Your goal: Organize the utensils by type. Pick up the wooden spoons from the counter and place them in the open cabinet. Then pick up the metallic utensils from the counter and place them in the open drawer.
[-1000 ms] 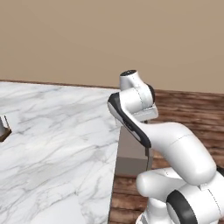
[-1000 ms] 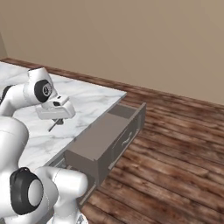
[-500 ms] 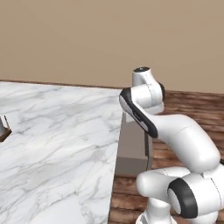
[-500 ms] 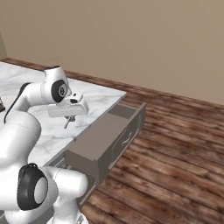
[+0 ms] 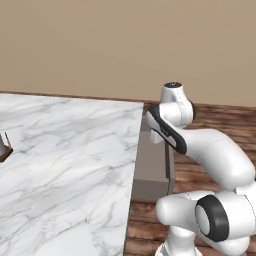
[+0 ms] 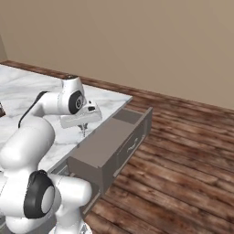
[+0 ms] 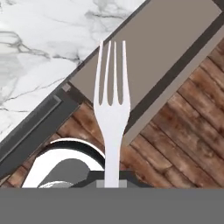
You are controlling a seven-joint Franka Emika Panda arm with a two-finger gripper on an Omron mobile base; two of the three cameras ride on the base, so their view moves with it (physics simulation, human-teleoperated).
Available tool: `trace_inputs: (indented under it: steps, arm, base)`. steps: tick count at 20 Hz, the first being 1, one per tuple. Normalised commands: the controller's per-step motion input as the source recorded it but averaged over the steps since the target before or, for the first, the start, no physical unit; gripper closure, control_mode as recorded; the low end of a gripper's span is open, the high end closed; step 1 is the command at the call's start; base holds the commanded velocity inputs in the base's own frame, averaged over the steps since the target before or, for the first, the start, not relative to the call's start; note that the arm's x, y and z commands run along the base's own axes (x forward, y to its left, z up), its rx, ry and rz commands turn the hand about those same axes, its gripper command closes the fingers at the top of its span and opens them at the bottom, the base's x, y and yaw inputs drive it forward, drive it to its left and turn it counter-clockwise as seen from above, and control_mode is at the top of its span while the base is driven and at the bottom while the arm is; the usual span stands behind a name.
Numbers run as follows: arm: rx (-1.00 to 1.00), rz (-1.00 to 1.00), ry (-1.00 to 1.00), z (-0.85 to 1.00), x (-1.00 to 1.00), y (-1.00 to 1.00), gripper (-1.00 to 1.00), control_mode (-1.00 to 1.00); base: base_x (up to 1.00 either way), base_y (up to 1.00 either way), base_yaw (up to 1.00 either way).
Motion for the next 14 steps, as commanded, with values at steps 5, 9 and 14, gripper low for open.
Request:
trace_inputs:
  steps: [5, 9, 14]
  arm:
    - [0.11, 0.35, 0.00, -0.39, 0.27, -0.21, 1.00, -1.00]
    - [0.13, 0.29, 0.00, -0.36, 0.20, -0.20, 1.00, -1.00]
    - [0.18, 0.07, -0.03, -0.21, 0.03, -0.15, 1.00, -1.00]
  base:
    - [0.00, 0.00, 0.00]
    - [0.00, 0.00, 0.00]
    - [0.00, 0.00, 0.00]
